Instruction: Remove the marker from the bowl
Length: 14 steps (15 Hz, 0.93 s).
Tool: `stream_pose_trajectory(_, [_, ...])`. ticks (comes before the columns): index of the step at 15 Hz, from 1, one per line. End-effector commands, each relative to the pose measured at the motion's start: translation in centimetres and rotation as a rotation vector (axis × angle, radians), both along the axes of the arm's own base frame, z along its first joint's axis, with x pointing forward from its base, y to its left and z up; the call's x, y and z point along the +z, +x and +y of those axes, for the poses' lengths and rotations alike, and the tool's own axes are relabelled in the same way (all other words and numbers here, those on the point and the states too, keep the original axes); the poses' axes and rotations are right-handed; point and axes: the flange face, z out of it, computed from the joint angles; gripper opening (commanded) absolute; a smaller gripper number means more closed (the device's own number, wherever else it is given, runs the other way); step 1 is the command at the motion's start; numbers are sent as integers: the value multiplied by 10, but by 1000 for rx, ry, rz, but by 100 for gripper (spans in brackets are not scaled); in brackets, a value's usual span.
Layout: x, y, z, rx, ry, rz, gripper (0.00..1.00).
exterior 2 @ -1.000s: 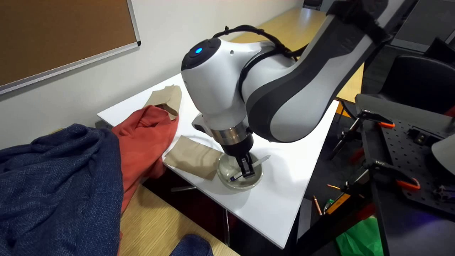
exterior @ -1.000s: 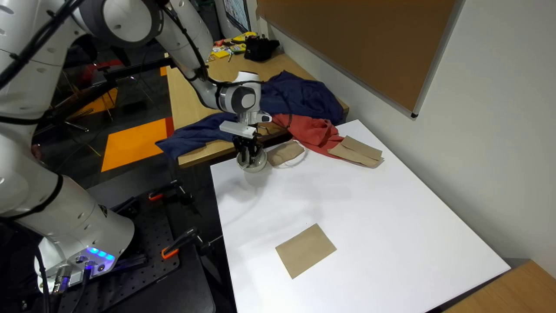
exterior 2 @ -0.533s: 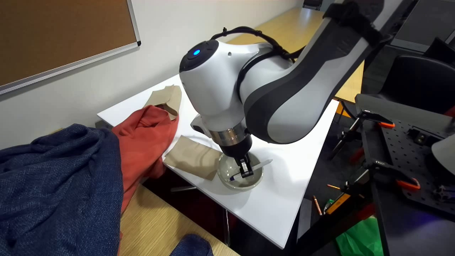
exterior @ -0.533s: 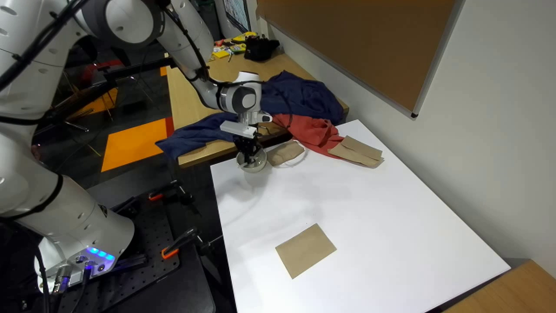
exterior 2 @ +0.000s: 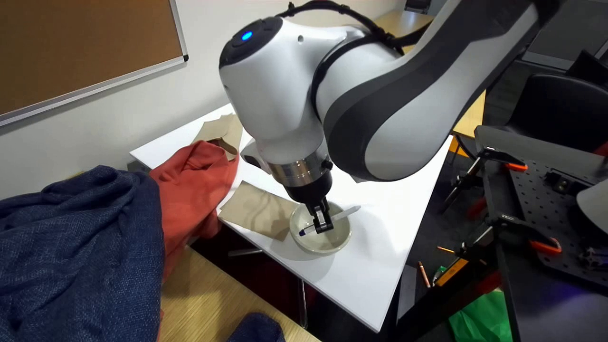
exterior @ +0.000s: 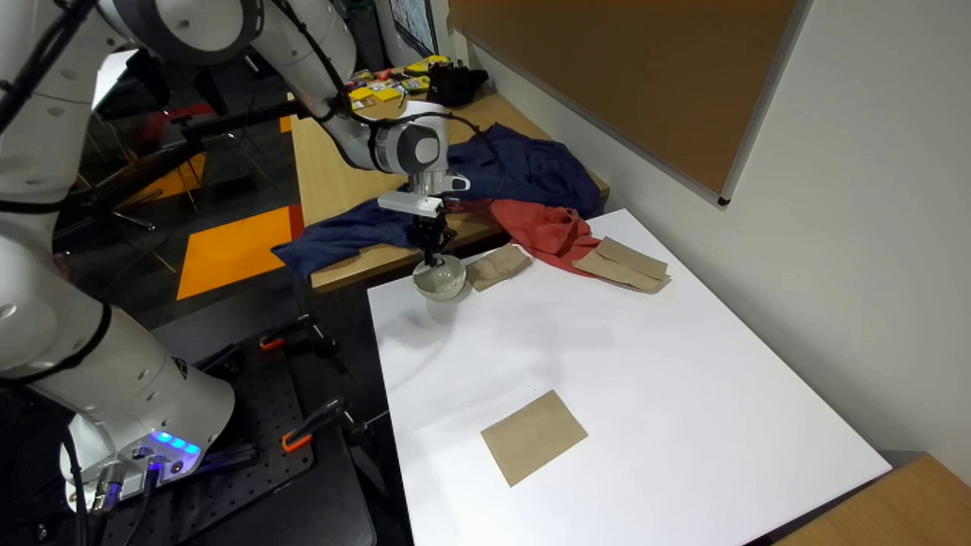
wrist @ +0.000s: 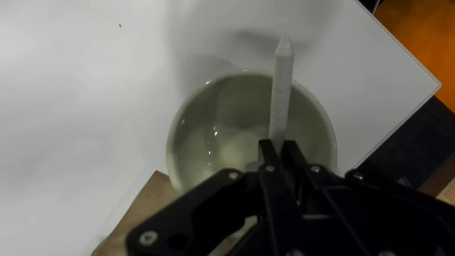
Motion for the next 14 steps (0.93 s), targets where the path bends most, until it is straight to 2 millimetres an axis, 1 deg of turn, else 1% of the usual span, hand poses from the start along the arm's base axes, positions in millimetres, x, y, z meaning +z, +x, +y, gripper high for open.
stream_pose_trajectory(1, [55, -8, 0, -51, -95, -56, 3])
stream_pose_trajectory(4, [85, -4, -9, -164, -137, -152, 3])
stream_pose_trajectory(7, [105, -2, -28, -304, -167, -232, 3])
stream_pose_trajectory(9, [113, -1, -48, -396, -187, -278, 3])
stream_pose_trajectory(11, [116, -1, -68, -480, -204, -316, 3])
stream_pose_trajectory(14, [113, -2, -99, -587, -213, -369, 3])
